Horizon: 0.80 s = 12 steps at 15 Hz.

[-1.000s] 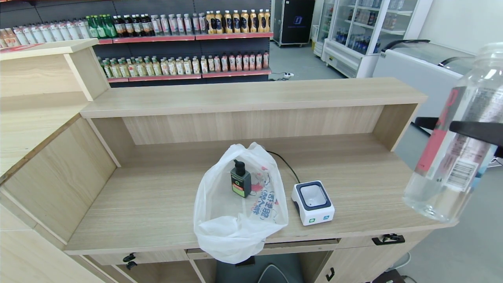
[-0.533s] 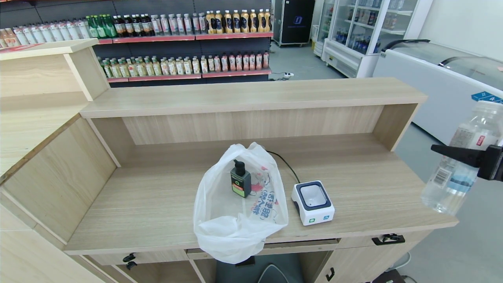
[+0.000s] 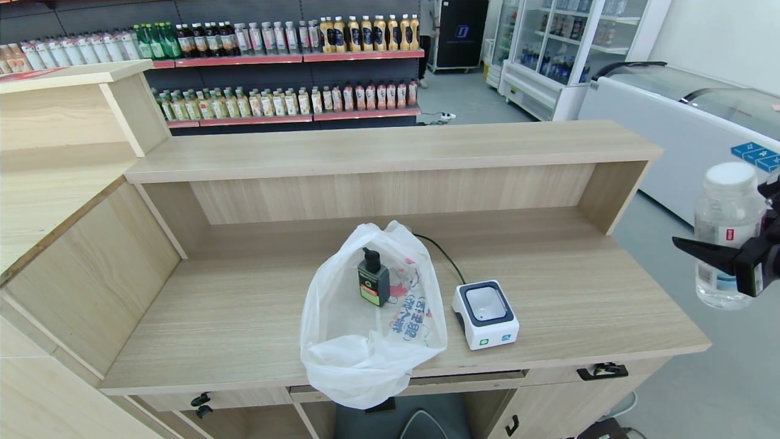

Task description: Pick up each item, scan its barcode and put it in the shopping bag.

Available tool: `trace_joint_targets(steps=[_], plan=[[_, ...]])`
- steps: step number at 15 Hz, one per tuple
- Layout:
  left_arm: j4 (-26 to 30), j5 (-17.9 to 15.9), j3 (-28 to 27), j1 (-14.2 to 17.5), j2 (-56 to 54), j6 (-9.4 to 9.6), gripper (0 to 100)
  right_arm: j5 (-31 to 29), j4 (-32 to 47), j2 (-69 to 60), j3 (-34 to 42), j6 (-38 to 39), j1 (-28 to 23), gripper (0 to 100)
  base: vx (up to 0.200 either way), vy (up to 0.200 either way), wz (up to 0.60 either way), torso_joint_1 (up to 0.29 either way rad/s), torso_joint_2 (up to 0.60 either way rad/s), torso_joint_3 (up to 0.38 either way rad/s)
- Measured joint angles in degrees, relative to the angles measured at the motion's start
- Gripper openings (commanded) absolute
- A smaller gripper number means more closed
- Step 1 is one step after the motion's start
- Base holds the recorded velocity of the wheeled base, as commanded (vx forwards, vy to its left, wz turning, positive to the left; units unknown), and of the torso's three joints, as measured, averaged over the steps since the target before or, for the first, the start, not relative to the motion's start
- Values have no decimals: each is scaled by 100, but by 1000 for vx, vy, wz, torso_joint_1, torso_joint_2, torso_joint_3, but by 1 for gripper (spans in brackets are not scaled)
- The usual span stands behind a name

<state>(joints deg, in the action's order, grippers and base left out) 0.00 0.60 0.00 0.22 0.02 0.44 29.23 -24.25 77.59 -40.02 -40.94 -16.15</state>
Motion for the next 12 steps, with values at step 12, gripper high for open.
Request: trace_joint_targets(steps=[12], plan=[[2, 0, 0, -1, 0, 0, 0, 196, -1154, 336, 364, -1393, 133, 0, 0, 0, 300, 0, 0, 2]])
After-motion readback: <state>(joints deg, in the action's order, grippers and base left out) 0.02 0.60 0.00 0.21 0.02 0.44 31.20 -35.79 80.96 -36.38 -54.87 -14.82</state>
